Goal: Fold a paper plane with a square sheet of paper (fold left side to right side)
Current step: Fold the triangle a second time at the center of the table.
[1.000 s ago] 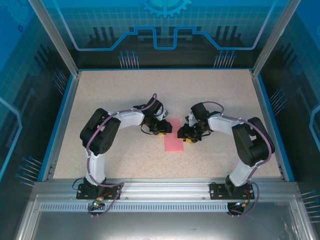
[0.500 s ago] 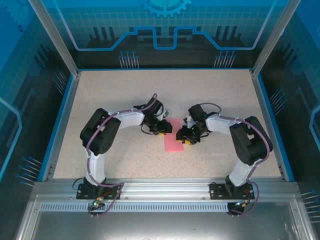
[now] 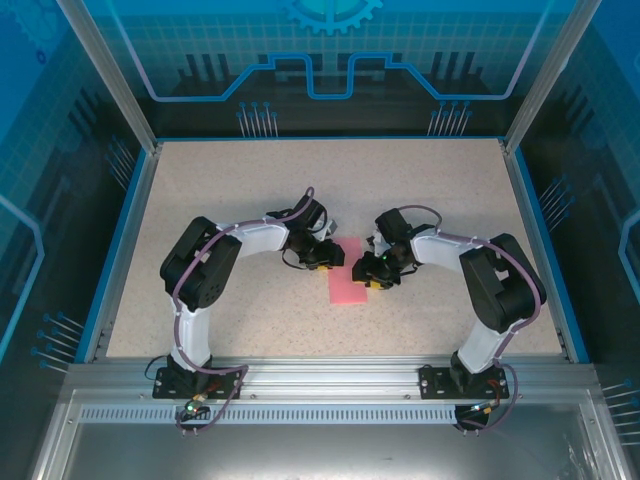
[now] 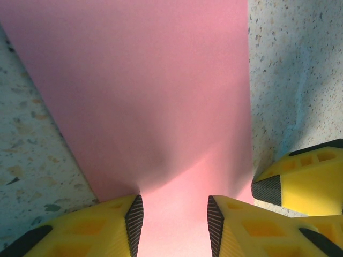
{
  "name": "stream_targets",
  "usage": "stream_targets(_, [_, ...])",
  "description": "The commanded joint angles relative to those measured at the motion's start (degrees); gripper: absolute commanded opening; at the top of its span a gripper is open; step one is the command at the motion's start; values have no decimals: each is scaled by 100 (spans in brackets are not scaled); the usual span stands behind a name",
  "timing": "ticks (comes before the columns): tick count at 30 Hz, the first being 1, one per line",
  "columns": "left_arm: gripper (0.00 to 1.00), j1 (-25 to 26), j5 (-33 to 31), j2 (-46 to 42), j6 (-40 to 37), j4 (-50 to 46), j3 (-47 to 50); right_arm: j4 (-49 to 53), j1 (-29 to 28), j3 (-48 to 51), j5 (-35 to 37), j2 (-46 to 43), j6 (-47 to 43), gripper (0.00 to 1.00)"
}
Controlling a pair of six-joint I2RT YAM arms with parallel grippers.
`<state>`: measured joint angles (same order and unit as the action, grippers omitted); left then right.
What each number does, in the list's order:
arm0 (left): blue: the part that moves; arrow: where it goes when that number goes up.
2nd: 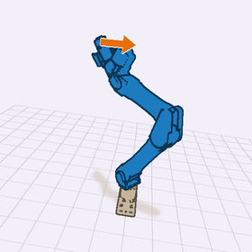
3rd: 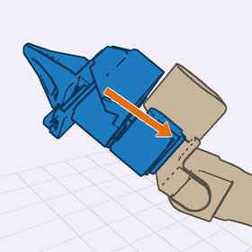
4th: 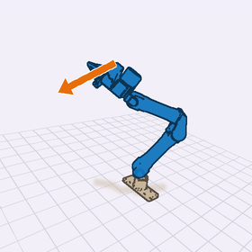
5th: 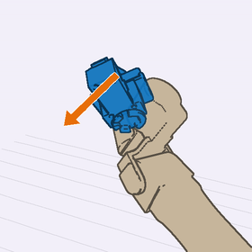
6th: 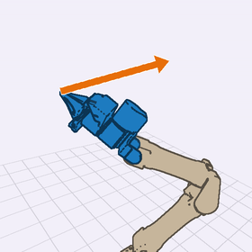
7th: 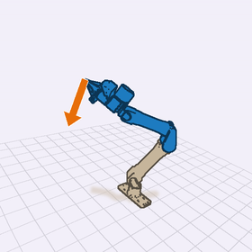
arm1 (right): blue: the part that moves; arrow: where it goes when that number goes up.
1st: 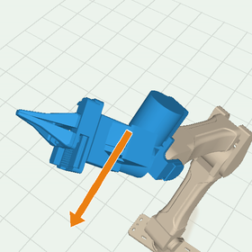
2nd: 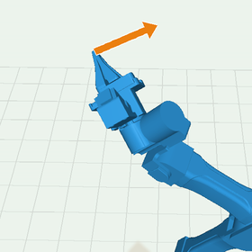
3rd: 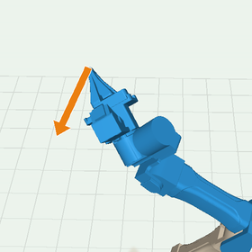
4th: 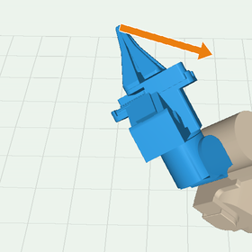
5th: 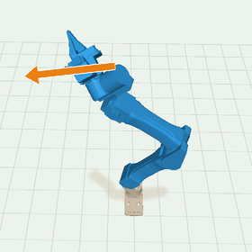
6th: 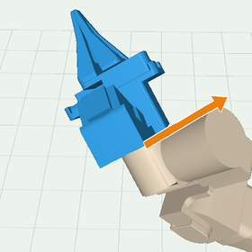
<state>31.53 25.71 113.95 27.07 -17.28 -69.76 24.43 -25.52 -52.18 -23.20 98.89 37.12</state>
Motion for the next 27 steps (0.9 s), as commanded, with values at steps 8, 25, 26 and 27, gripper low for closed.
stream_targets(8, [40,76,21,13,31,-48,-5,-303,-111,50,-535,-24,319,43])
stream_targets(25, [41,78,48,-57,57,5,3,590,-35,406,-206,-544,-9,46])
stream_targets(26, [41,75,52,-49,53,5,4,566,-54,457,-228,-529,9,46])
stream_targets(27, [41,74,50,-48,56,10,6,563,-74,498,-262,-508,29,46])
